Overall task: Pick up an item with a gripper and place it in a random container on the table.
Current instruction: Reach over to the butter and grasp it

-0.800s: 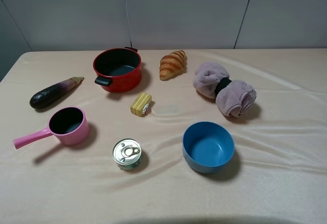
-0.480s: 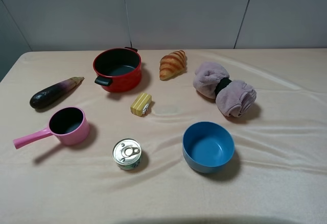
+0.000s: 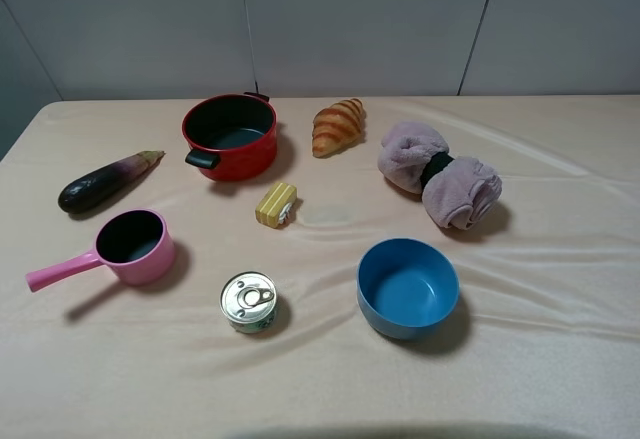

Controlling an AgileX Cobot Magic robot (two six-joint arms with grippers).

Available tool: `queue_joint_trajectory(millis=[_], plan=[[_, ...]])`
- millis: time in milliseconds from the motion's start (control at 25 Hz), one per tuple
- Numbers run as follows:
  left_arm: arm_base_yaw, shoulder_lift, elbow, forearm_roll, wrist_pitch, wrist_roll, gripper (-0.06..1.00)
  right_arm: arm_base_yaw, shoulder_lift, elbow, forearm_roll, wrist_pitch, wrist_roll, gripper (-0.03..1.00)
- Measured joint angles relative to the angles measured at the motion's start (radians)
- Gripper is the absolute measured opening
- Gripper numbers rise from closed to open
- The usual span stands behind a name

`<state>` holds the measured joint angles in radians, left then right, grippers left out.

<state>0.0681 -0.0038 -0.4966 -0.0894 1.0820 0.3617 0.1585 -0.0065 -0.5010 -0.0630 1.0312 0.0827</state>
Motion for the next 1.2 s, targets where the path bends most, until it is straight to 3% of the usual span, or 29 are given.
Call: queue_joint_trajectory(millis=[1200], plan=[[0.000, 0.000, 0.000, 0.000, 0.000, 0.000, 0.99, 0.000, 0.000, 0.000, 0.000, 0.000, 0.000, 0.69]])
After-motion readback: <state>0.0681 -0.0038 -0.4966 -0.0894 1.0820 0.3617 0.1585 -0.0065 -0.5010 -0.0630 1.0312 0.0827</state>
